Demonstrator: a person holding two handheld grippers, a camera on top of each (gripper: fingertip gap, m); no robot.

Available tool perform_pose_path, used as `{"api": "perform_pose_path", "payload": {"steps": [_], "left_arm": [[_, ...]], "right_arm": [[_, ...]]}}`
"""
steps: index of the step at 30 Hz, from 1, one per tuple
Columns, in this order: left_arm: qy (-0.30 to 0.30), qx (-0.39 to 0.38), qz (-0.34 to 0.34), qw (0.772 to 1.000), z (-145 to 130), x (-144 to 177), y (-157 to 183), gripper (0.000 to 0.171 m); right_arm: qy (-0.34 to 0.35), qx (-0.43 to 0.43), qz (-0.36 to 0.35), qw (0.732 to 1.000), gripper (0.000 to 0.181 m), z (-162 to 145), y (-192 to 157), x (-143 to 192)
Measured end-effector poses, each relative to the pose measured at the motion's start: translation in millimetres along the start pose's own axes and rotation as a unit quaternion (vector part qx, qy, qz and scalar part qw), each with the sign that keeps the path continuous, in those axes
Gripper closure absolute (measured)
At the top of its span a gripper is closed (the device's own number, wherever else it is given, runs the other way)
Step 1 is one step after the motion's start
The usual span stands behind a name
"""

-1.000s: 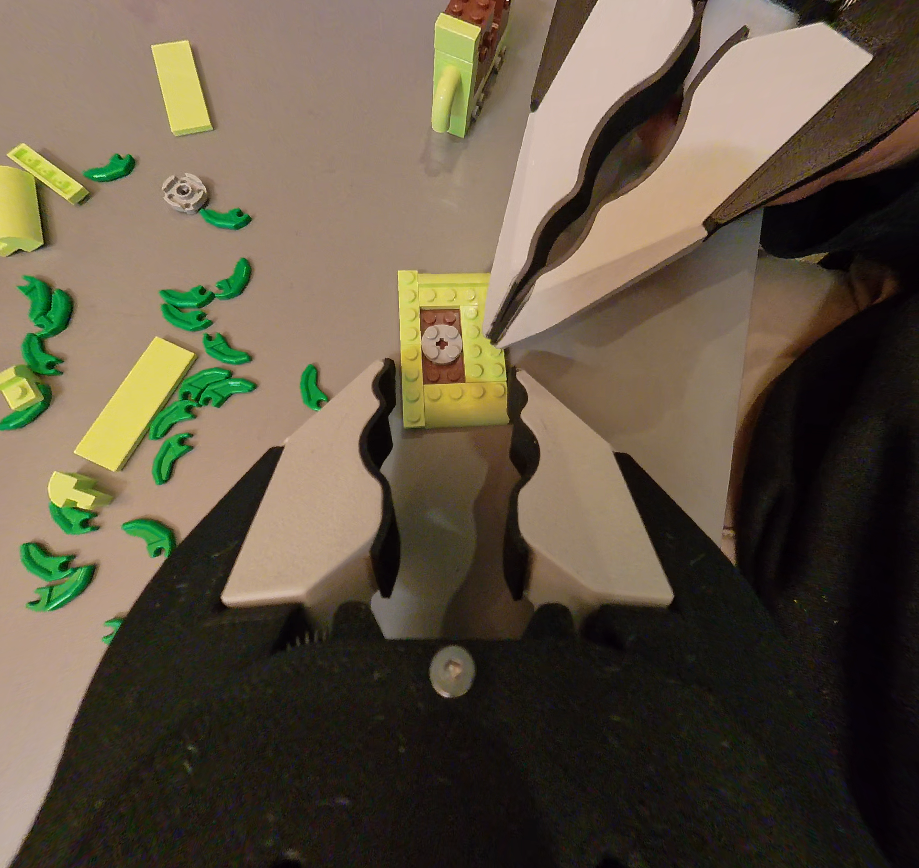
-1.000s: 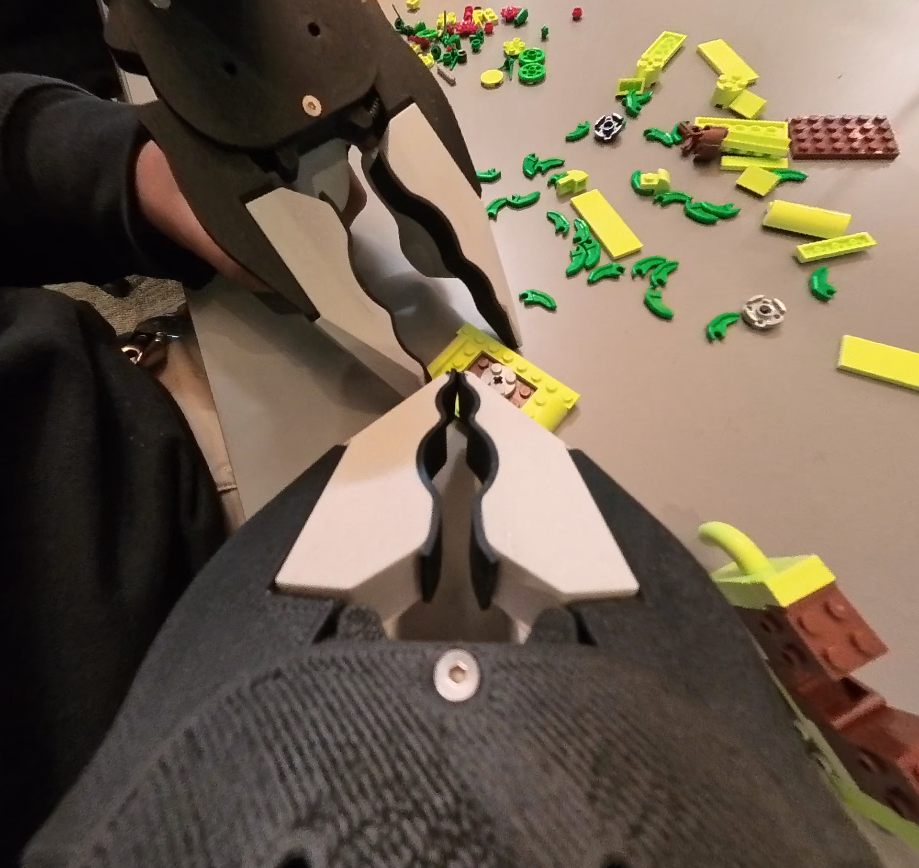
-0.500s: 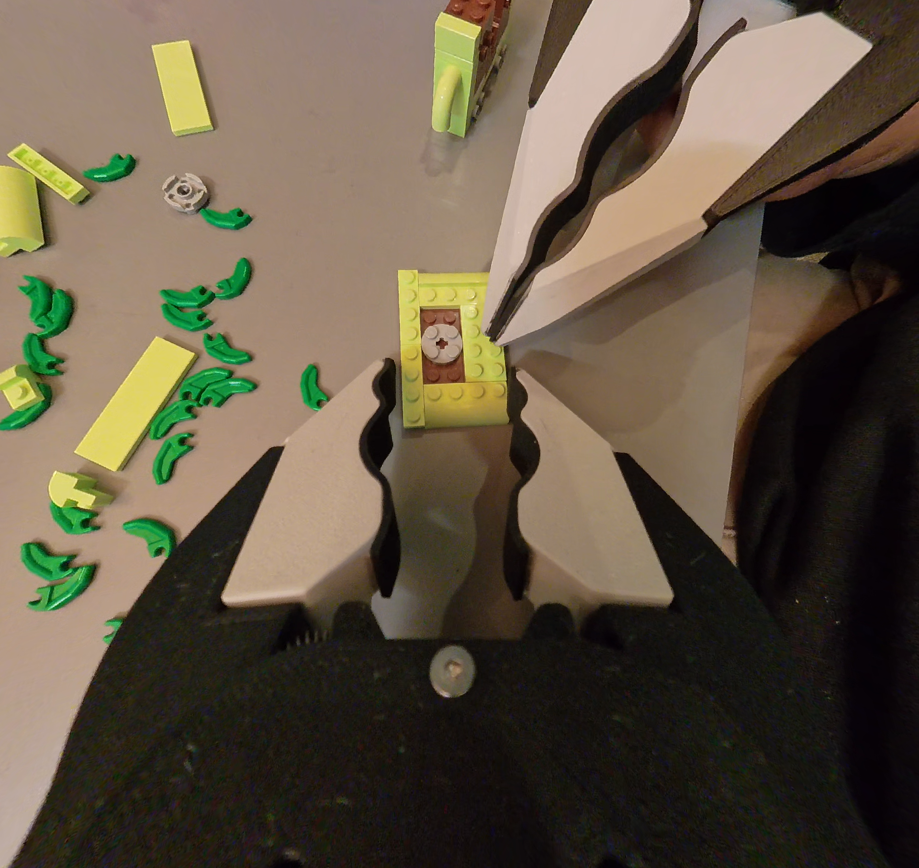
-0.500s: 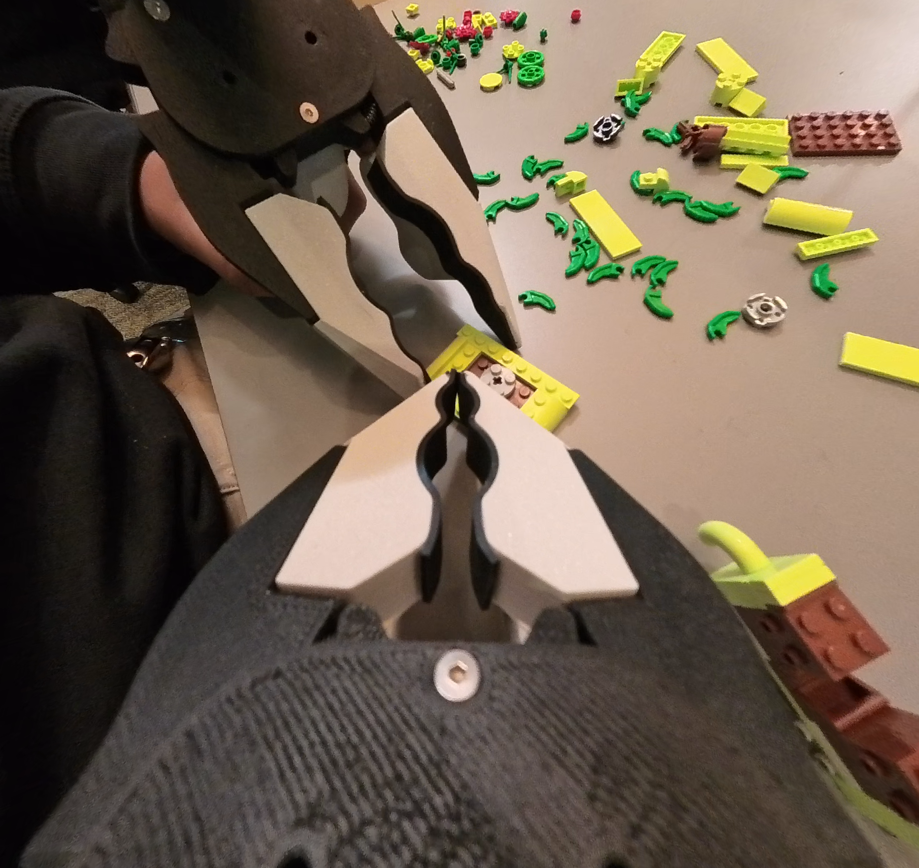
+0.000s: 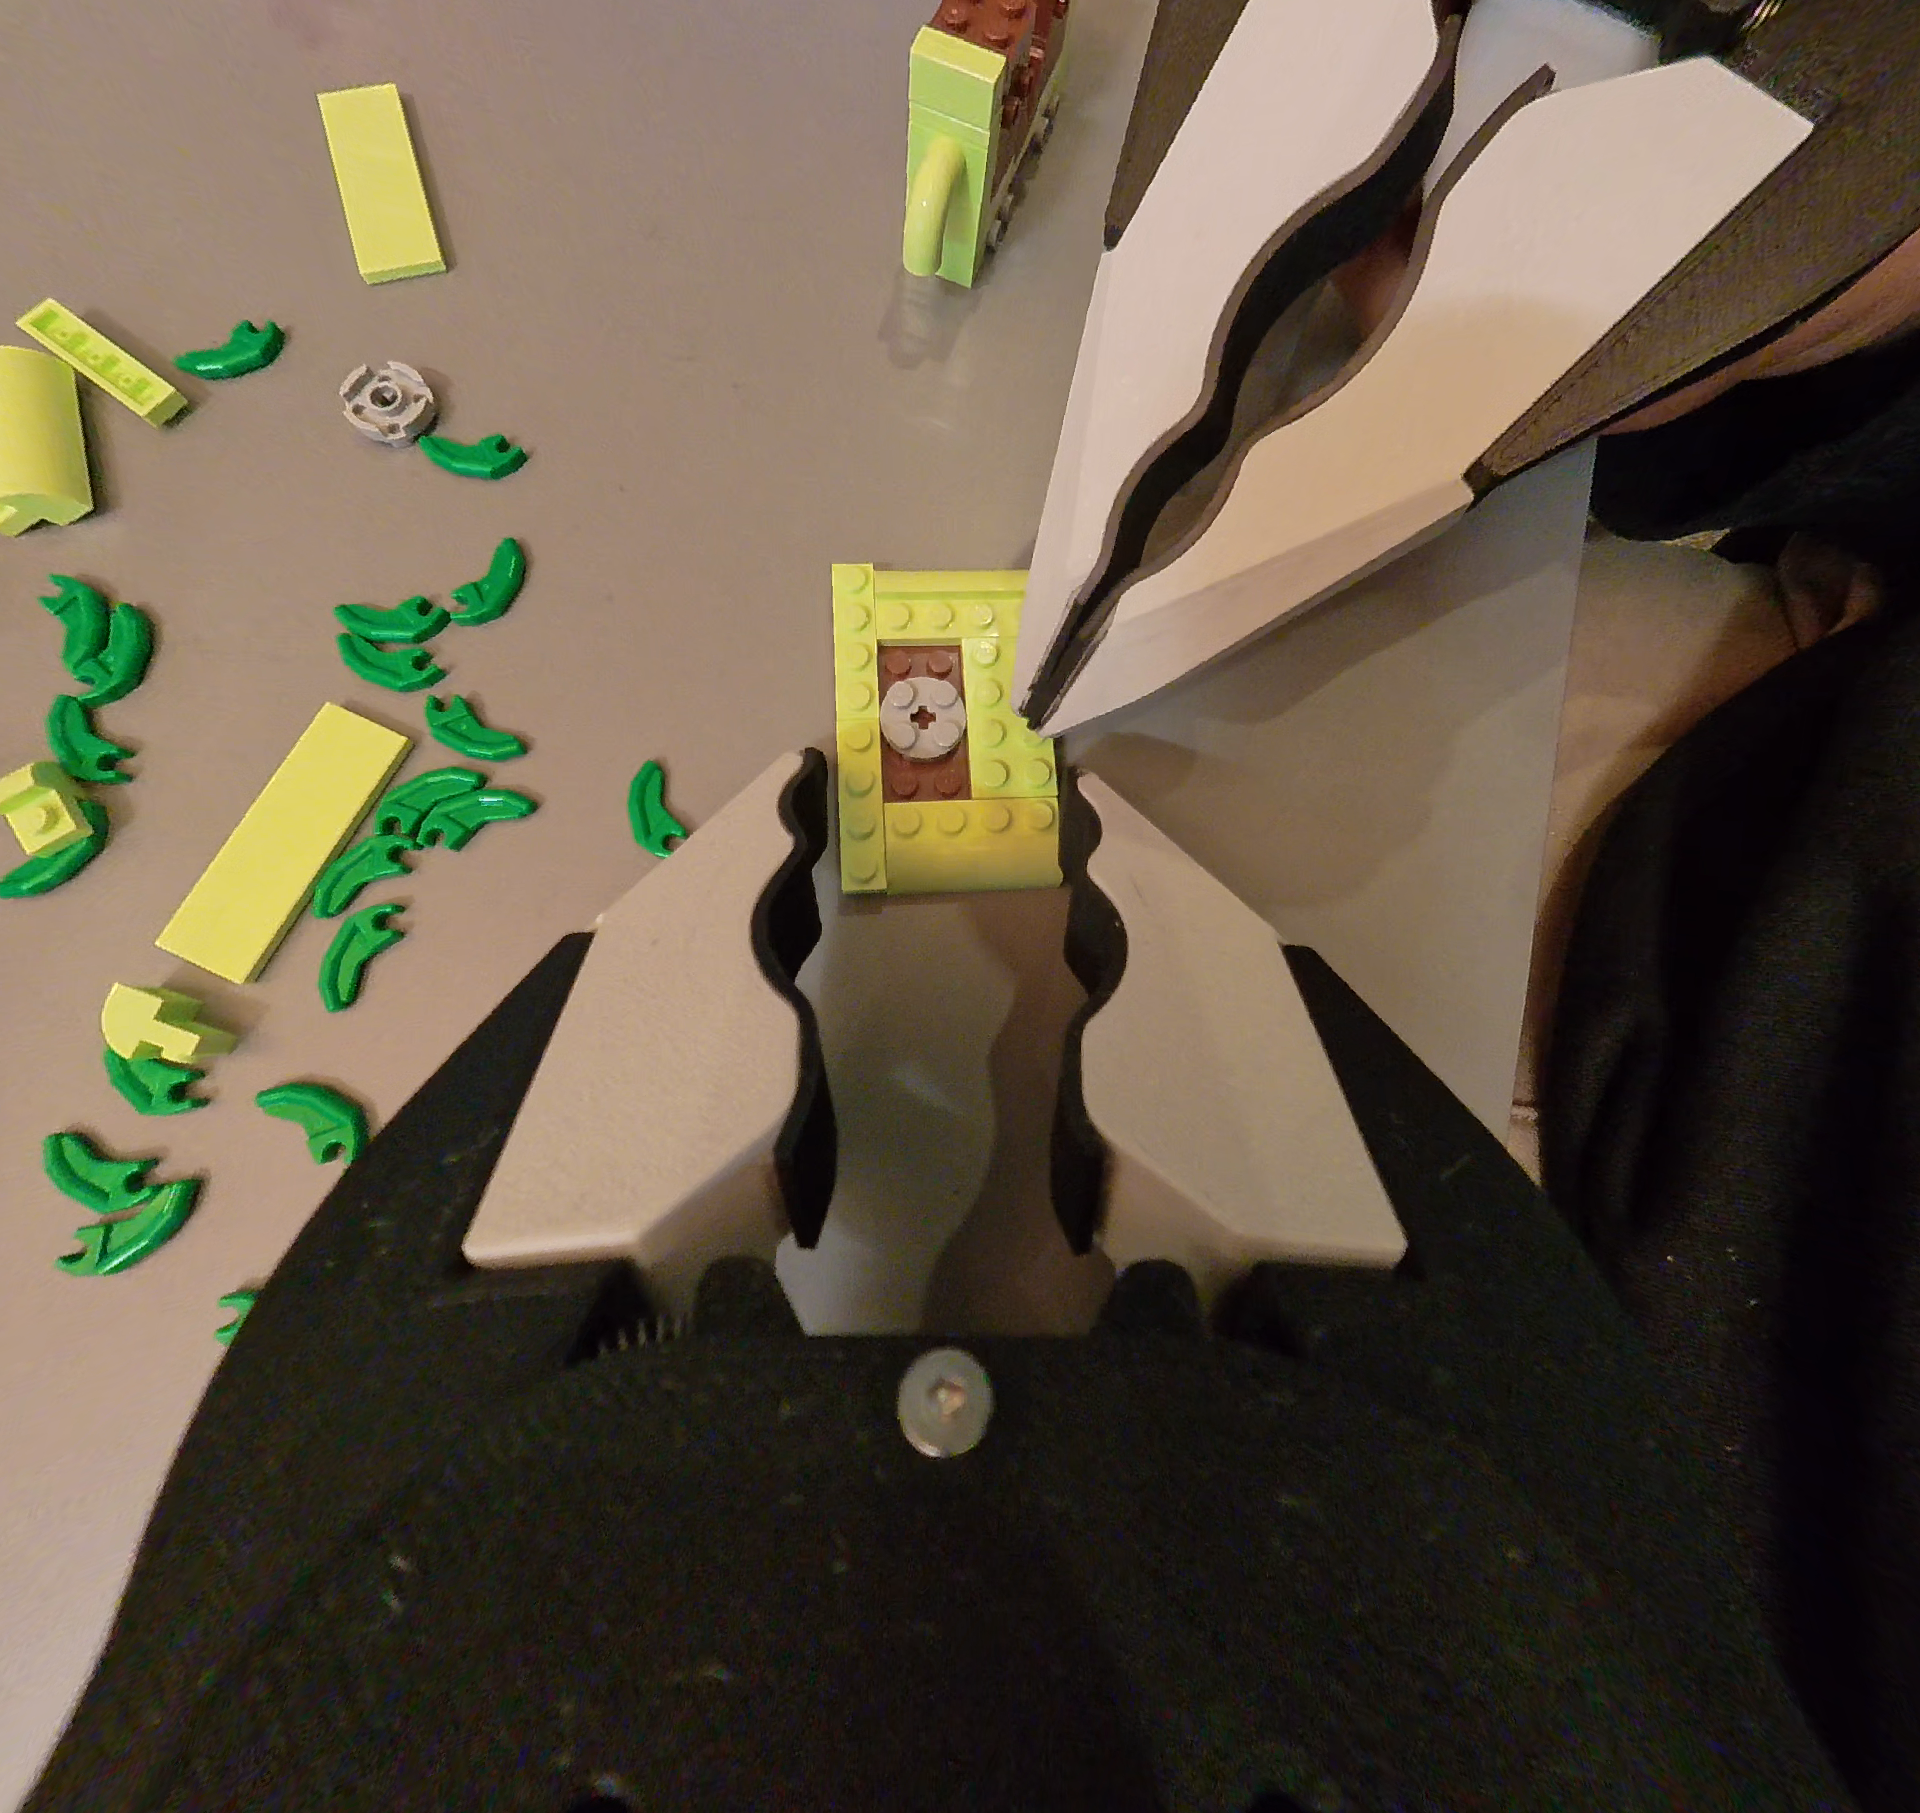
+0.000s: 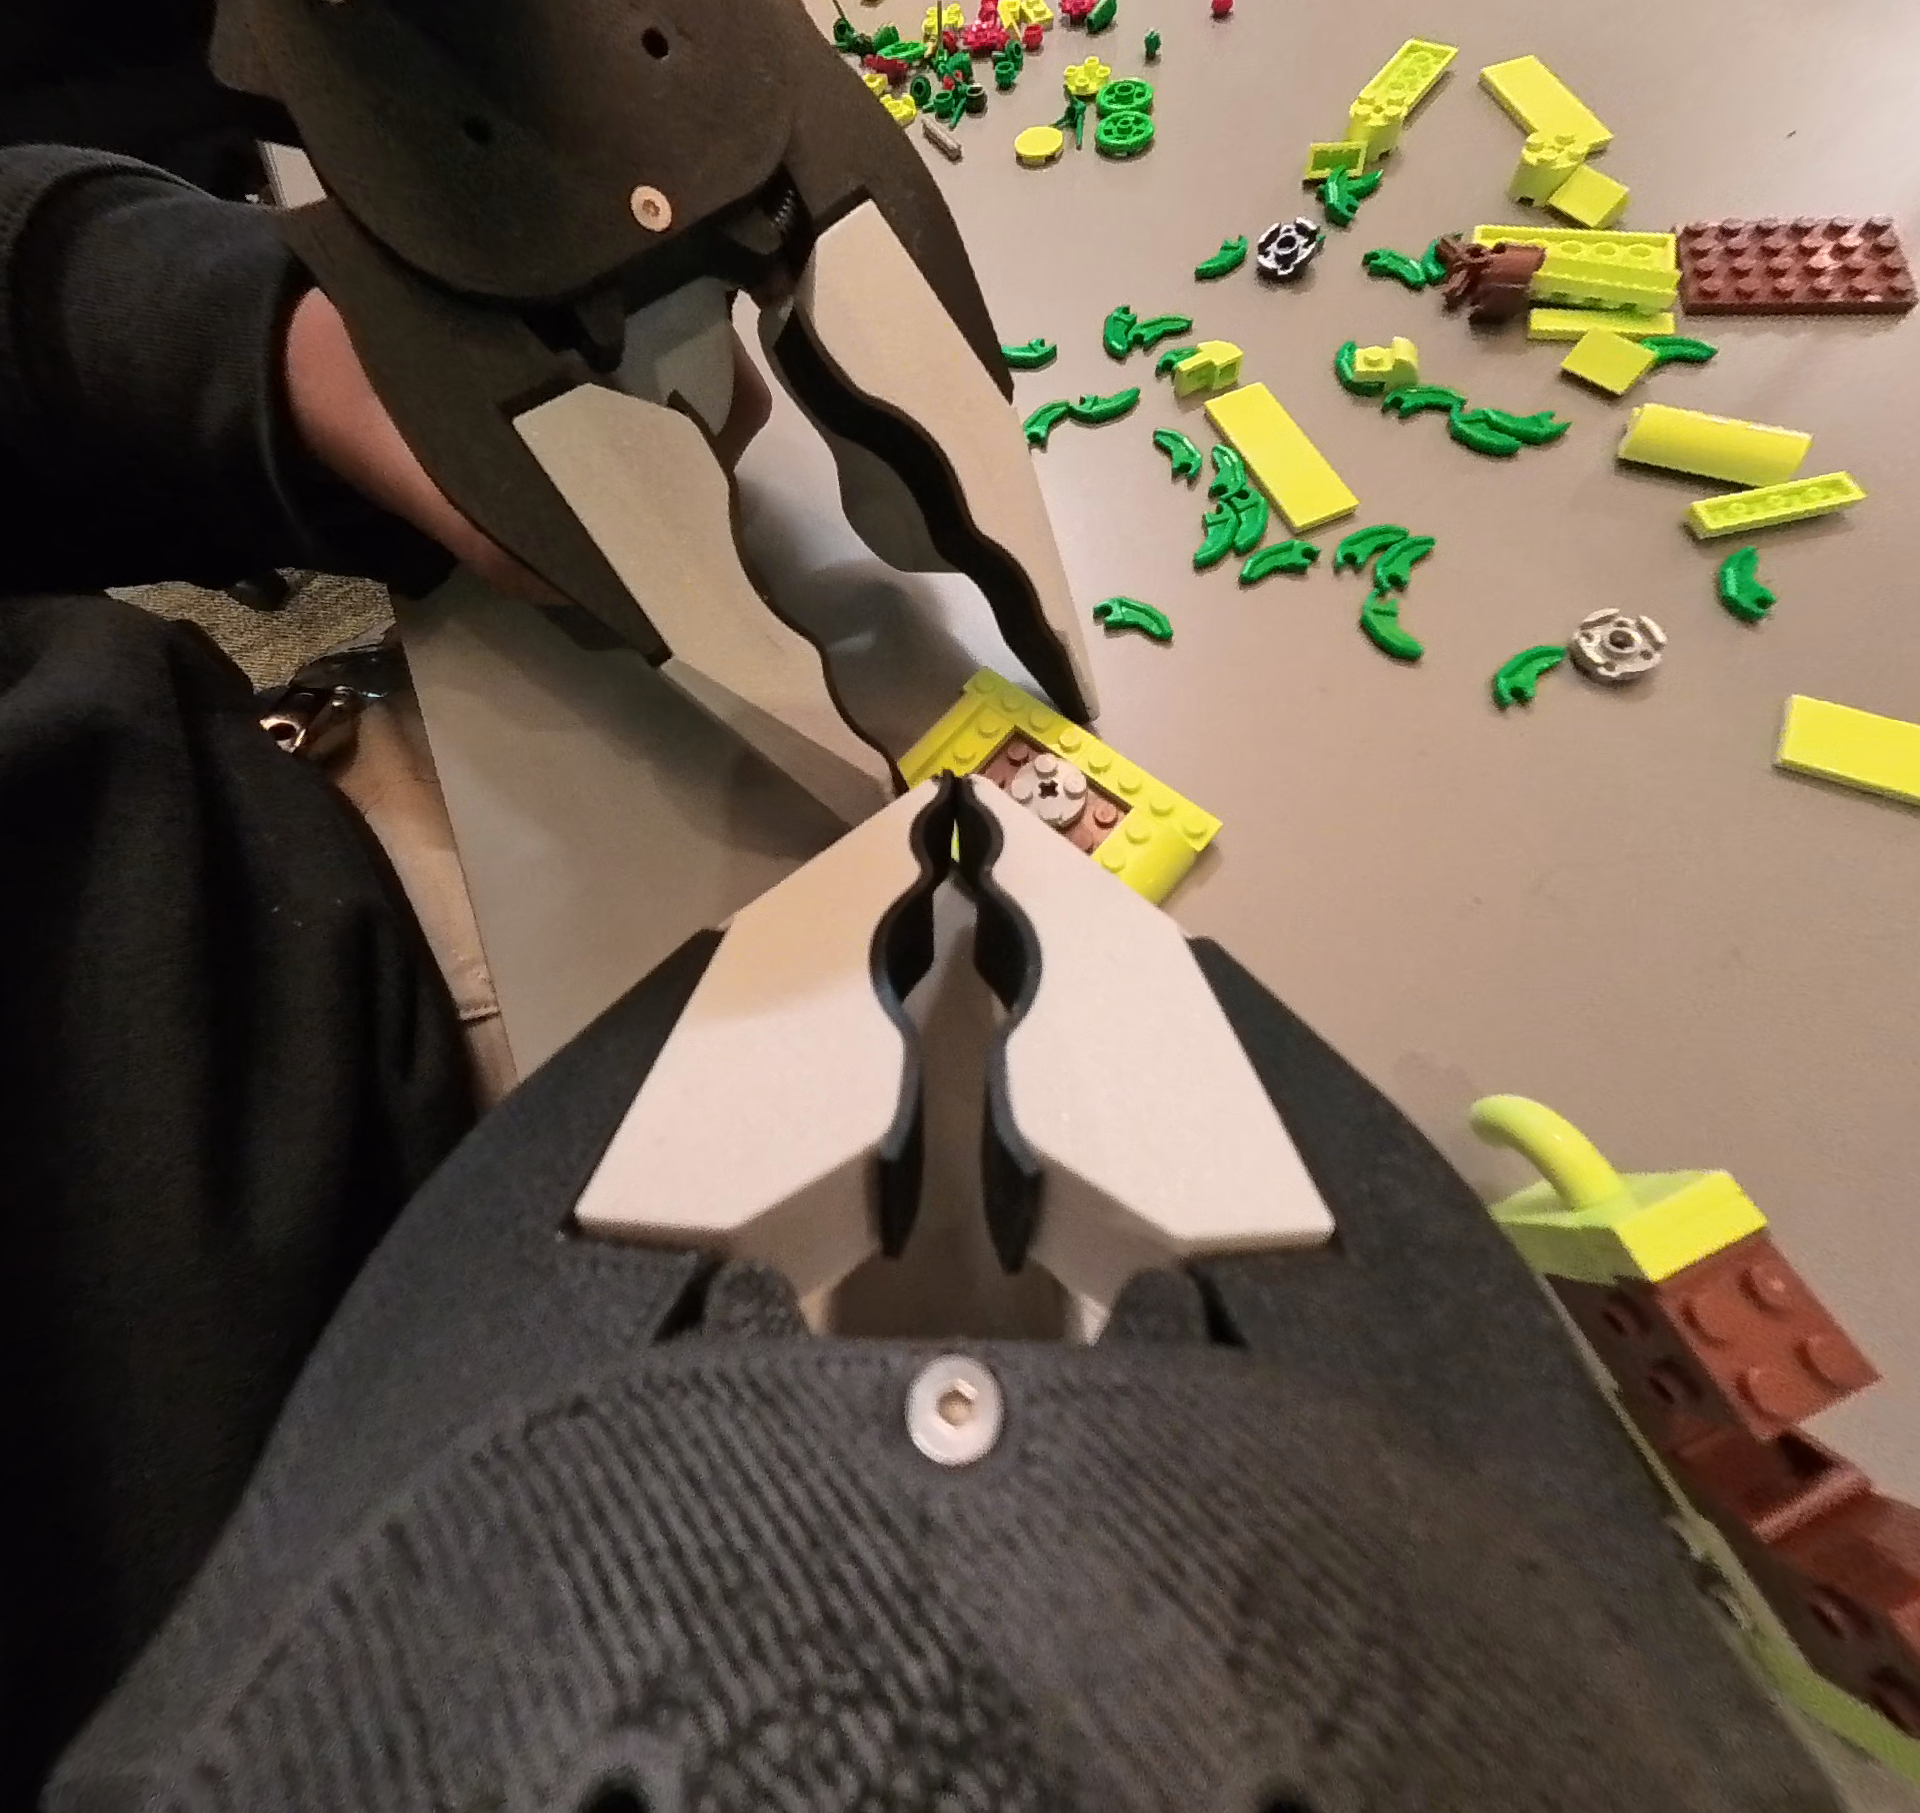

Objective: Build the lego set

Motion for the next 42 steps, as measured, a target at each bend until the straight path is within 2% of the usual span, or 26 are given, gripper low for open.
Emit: {"api": "perform_pose_path", "payload": {"steps": [21,29,38,42], "left_arm": [[0.000,0.000,0.000,1.000,-0.2,-0.1,0.1,0.129],[0.000,-0.001,0.001,1.000,-0.2,-0.1,0.2,0.129],[0.001,0.002,-0.002,1.000,-0.1,0.0,-0.3,0.129],[0.002,0.005,-0.004,1.000,-0.1,0.1,-0.9,0.129]], "right_arm": [[-0.001,0.001,0.000,1.000,0.181,-0.1,0.1,-0.2],[0.121,0.004,0.010,0.993,0.181,4.8,1.4,23.5],[0.098,0.019,0.003,0.995,0.181,4.7,-1.3,17.8],[0.109,0.017,0.005,0.994,0.181,5.2,-0.4,19.6]]}}
Point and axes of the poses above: each gripper's, where its closed fingertips meet, x back along the fingers, z out of its top, y = z × x across the jaws, the point moved 10 cm from there along x, back along the fingers, and after that the axes turned 4 degrees about -x, right-handed, at the moved point
